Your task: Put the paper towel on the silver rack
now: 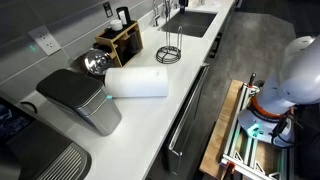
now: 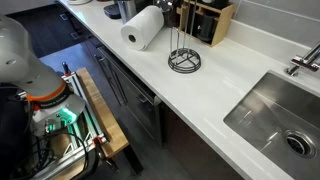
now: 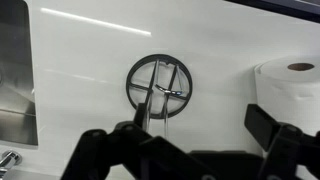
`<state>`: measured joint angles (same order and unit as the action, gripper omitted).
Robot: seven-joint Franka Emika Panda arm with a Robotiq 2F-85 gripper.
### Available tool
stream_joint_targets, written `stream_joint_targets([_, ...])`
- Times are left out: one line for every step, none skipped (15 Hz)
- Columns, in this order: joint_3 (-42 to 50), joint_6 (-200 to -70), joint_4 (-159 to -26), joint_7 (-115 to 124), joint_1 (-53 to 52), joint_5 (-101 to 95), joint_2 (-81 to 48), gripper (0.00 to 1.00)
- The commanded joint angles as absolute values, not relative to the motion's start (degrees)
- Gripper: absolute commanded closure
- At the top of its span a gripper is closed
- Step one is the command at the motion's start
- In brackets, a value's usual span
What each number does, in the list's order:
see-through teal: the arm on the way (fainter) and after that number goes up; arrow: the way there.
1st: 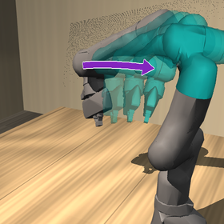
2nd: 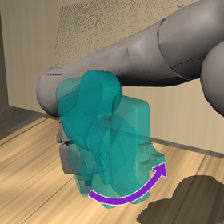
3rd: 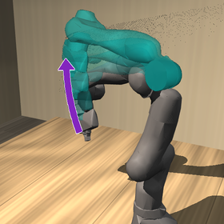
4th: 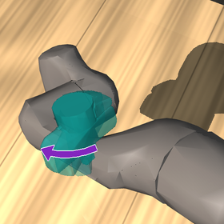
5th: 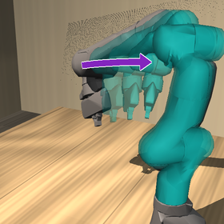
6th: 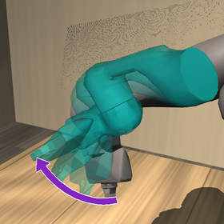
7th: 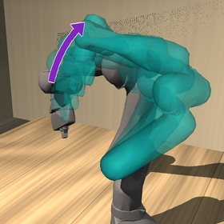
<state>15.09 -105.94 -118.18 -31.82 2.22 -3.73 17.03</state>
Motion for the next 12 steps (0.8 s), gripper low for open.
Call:
stream_joint_targets([14.2, -105.8, -118.1, -32.1, 3.3, -3.4, 16.9, 0.00])
stream_joint_targets([14.2, -105.8, -118.1, -32.1, 3.3, -3.4, 16.9, 0.00])
stream_joint_targets([14.2, -105.8, -118.1, -32.1, 3.3, -3.4, 16.9, 0.00])
stream_joint_targets([14.2, -105.8, -118.1, -32.1, 3.3, -3.4, 16.9, 0.00])
stream_joint_targets([14.2, -105.8, -118.1, -32.1, 3.3, -3.4, 16.9, 0.00])
stream_joint_targets([14.2, -105.8, -118.1, -32.1, 3.3, -3.4, 16.9, 0.00])
stream_joint_targets([14.2, -105.8, -118.1, -32.1, 3.3, -3.4, 16.9, 0.00])
stream_joint_targets([14.2, -105.8, -118.1, -32.1, 3.3, -3.4, 16.9, 0.00])
stream_joint_targets([13.9, -105.5, -118.5, -32.2, 3.0, -2.9, 16.9, 0.00])
stream_joint_targets([13.8, -103.0, -118.9, -32.2, 2.0, 0.6, 16.7, 0.00])
stream_joint_targets([13.7, -102.5, -119.6, -33.1, 1.3, 3.4, 16.7, 0.00])
stream_joint_targets([13.0, -100.8, -120.1, -31.5, 0.8, 6.8, 16.4, 0.00])
